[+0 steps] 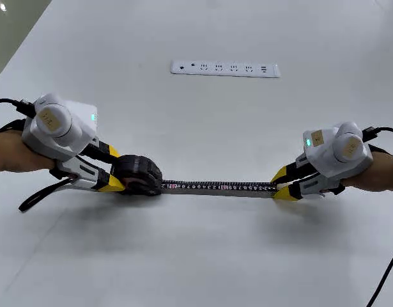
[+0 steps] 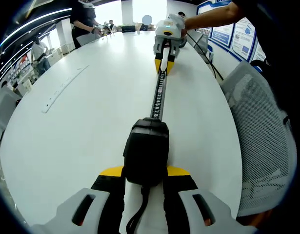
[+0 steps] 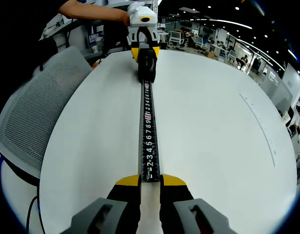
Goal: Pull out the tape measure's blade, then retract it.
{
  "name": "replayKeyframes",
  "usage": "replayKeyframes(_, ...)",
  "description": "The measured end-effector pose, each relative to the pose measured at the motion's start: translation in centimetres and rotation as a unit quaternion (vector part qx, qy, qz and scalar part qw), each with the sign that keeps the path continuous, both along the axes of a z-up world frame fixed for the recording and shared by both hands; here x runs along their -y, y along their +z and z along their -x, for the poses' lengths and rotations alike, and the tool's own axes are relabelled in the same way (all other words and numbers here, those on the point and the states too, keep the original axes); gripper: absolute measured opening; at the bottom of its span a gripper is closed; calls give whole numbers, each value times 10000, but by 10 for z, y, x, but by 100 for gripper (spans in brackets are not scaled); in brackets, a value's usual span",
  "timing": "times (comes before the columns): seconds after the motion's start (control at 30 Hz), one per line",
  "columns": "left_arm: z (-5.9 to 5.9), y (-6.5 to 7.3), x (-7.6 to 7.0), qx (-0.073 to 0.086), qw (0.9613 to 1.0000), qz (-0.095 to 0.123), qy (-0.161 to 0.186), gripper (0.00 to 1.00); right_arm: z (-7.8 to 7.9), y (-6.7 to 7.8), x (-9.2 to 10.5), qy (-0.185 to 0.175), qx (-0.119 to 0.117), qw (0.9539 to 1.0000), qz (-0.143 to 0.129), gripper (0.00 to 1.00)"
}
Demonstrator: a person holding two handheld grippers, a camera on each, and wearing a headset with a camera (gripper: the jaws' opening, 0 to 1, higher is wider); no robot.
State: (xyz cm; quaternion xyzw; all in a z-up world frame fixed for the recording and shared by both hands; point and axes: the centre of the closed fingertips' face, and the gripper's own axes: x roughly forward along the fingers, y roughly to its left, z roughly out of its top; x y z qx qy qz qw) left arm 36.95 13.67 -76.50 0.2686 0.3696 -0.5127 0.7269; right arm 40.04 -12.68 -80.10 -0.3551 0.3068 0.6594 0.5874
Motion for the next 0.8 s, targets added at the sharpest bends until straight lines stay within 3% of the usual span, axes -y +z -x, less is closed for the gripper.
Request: replayKeyframes(0.8, -2, 0, 0, 70, 9998, -152, -106, 26, -6, -2, 1, 56, 94, 9998, 181, 14)
